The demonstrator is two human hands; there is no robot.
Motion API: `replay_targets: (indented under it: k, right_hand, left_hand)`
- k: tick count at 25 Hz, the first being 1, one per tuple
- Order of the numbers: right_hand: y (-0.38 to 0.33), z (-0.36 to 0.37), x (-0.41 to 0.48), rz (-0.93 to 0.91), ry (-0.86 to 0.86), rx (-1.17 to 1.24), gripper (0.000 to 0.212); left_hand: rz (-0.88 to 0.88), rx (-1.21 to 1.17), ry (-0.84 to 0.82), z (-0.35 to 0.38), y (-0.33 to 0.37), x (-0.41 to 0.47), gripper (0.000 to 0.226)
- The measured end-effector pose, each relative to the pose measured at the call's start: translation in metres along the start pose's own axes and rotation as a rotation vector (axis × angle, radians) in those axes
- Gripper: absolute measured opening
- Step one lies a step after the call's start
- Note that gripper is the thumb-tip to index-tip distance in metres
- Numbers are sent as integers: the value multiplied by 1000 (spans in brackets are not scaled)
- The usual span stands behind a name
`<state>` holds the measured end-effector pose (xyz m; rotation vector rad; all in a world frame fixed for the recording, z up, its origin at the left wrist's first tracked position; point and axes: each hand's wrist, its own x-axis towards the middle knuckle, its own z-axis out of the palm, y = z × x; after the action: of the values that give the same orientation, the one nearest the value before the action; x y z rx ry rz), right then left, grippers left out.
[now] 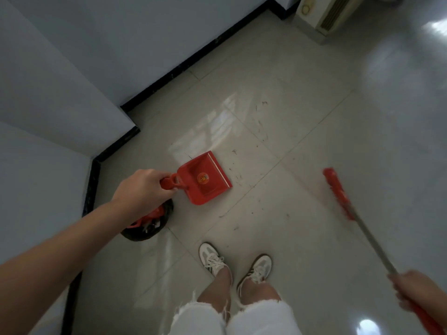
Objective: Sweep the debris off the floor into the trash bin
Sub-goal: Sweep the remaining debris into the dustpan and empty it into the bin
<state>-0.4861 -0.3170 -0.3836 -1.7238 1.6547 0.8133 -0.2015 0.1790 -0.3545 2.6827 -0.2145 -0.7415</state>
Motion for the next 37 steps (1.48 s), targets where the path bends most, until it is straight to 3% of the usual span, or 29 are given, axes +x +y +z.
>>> replay_targets:
  k: [5, 11, 18, 23, 28, 31, 33, 37]
  right_hand:
    - [18, -16, 55, 141, 16, -21, 22]
    - [-22, 47, 74, 127, -252, -91, 26]
    - [-83, 121, -7, -13, -343, -190, 20]
    - [-162, 196, -86, -167, -488, -137, 14]
    - [-215, 242, -135, -238, -604, -309, 11]
    - [-235, 213, -144, -247, -564, -345, 14]
    - [-244, 166, -144, -265, -512, -370, 24]
    - [-259, 65, -126, -307, -404, -273, 25]
  left_hand:
    - [27, 41, -63, 8, 6, 27, 22]
    - [41, 31, -16, 18, -1, 34, 23]
    - [89, 51, -30, 10, -3, 41, 7]
    - [49, 74, -22, 2, -13, 30, 19]
    - [96, 74, -21, 22, -20, 4, 25]
    - [77, 38, -1, 25, -28, -2, 23]
    - [14, -32, 31, 22, -33, -12, 19]
    - [-90, -111, 69, 18, -31, -42, 9]
